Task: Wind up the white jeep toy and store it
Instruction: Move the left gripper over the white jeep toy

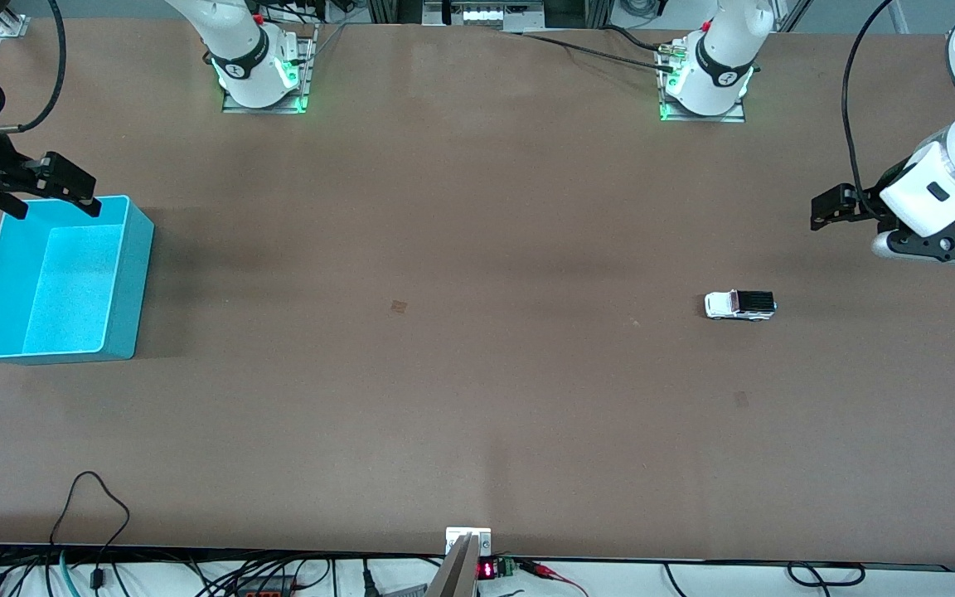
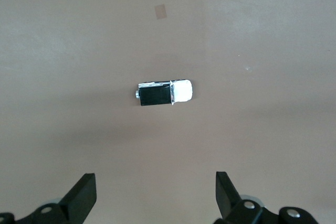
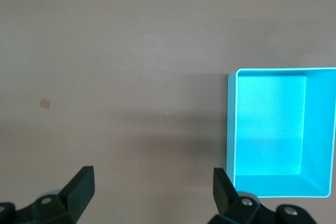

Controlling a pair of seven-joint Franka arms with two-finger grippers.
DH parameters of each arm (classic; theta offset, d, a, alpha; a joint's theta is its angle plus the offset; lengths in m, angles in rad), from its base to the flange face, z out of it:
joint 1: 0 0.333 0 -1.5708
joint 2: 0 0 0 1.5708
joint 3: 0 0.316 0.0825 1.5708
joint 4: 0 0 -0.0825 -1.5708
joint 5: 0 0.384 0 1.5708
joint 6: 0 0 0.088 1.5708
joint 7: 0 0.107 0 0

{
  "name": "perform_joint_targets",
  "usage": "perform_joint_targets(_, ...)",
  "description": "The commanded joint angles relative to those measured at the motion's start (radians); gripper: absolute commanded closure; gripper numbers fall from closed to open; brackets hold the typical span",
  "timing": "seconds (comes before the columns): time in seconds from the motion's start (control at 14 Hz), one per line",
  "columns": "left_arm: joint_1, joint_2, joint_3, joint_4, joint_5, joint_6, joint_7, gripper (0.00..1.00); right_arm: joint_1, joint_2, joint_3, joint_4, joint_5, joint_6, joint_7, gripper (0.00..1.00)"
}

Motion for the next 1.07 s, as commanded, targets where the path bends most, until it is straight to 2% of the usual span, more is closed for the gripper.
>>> perform_joint_targets(0.0, -0.013, 0.018, 0.013, 0.037, -0.003, -0.028, 0.015, 0.00, -0.005, -0.020, 0.005, -0.018, 0.014, -0.004, 0.000, 0.00)
perform_joint_targets(0.78, -0.016, 0.043, 0.014, 0.038, 0.000, -0.052, 0.015, 0.00, -0.007, -0.020, 0.003, -0.018, 0.014, -0.004, -0.001, 0.00)
perform_joint_targets(1.0, -0.023, 0.063, 0.014, 0.075, 0.006, -0.098, 0.019, 0.00, -0.010, -0.018, 0.003, -0.018, 0.014, -0.004, -0.001, 0.00)
